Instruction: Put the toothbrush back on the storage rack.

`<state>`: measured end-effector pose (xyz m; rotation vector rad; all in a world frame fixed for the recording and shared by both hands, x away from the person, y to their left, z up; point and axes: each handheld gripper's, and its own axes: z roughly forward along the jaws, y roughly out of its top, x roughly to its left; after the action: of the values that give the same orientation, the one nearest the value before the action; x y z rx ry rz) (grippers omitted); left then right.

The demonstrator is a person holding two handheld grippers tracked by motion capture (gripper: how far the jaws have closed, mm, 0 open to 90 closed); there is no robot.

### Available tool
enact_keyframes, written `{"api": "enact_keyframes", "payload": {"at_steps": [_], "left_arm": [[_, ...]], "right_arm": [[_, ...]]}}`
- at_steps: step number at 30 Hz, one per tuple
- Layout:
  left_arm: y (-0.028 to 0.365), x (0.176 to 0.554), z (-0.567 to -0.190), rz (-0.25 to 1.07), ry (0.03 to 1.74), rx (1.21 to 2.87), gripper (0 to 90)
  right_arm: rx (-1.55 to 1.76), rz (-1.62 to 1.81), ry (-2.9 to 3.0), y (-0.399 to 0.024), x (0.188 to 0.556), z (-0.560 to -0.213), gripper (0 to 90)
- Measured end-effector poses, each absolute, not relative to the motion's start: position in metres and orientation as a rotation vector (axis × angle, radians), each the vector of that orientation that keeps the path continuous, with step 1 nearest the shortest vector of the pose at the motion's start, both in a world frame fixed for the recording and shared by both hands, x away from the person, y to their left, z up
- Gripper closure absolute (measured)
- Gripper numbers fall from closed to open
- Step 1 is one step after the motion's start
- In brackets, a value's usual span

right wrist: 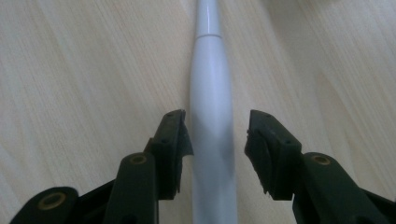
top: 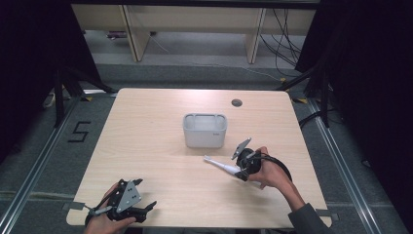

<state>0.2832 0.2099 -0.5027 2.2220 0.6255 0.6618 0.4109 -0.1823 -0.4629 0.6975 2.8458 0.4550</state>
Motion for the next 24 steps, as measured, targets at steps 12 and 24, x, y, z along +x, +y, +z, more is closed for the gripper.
{"api": "enact_keyframes", "payload": {"at_steps": [12, 24], "left_arm": [[0.209, 0.283, -0.503, 0.672, 0.631, 2.215, 15.1], [0.210, 0.283, -0.502, 0.676, 0.624, 2.224, 15.1]], "right_arm": [[0.671, 0.319, 2.934, -0.170, 0.422, -0.466, 59.5], [0.646, 0.178, 2.977, -0.162, 0.433, -0.474, 64.7]]}}
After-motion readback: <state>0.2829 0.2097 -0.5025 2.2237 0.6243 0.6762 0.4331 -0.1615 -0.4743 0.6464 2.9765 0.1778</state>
